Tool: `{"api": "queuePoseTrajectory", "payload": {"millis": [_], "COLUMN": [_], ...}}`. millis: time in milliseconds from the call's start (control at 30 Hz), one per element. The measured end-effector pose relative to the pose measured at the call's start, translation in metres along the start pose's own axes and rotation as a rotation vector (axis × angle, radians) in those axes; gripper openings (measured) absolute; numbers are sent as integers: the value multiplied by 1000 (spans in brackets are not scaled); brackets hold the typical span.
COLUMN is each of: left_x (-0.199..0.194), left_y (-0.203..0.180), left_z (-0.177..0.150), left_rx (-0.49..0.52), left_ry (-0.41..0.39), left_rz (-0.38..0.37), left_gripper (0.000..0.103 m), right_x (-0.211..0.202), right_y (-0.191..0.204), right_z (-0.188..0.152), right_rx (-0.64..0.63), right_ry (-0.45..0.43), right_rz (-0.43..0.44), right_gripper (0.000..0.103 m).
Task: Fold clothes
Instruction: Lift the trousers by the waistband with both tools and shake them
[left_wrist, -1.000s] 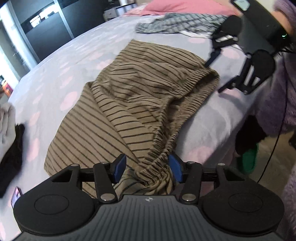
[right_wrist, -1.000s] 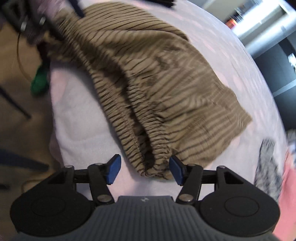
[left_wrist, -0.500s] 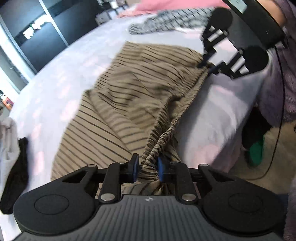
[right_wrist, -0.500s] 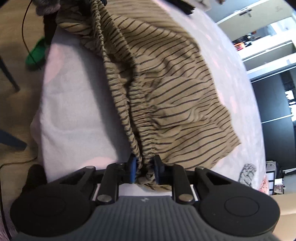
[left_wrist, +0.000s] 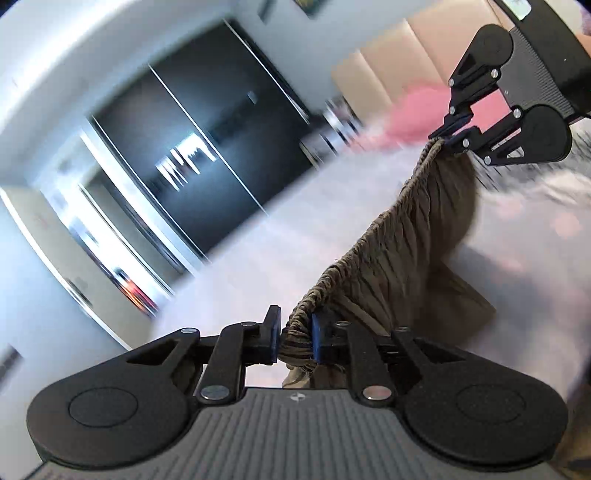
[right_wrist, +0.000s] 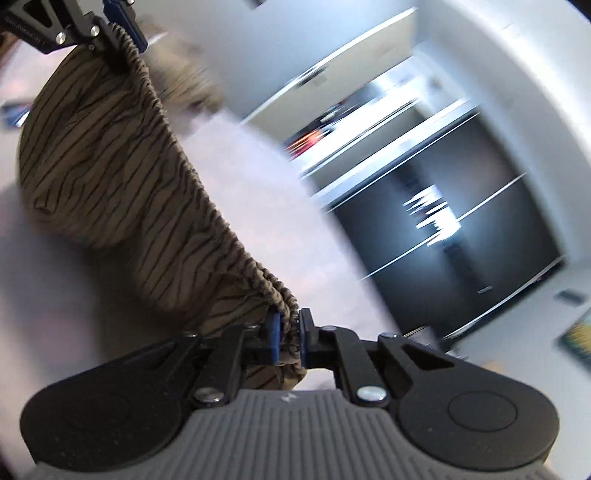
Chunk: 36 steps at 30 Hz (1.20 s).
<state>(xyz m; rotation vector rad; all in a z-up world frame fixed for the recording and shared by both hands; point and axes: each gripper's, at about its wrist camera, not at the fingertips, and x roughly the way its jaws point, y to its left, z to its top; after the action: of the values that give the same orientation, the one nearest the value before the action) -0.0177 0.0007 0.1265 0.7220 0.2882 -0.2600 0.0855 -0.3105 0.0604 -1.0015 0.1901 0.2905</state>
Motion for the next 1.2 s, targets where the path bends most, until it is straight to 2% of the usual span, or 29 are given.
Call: {"api": "queuePoseTrajectory", "payload": {"millis": [133,233,367,533,733,867,967,1067,1200], "left_x": [-34,-59,-82,-79,-24,24,63,93,96], "left_y": [39,61,82,92,93,99,107,120,138], "left_z": [39,65,90,103,91,79,80,89,108], "left_rx": [-1,-1,-26,-24,-31,-39,-58,-71,-89], "left_ry": [-132,-217,-273,-274,-169,-104,-79,-95,-168], "left_rz": [109,188,232,234,187,192,239,323,404], "left_gripper": [14,14,14,14,14,14,14,14,14], "right_x": [-31,-56,-85,-90,-49,3,44,81,106], "right_y": [-49,-78,-104,-115,-117,-107,-105,-109,-124], "right_z": [47,74,96,108,115,117,122,130,138], "right_rx": [-23,-32,-48,-74,-58,-62,-56,-47,-3], "right_ry": [-97,-160,-202,-203,-144,-100,-89,-101,-147], "right_rz": [-203,-312,-367,-380,-280,-228,-230,-270,-347], "right_gripper": [11,11,11,11,11,11,11,11,11]}}
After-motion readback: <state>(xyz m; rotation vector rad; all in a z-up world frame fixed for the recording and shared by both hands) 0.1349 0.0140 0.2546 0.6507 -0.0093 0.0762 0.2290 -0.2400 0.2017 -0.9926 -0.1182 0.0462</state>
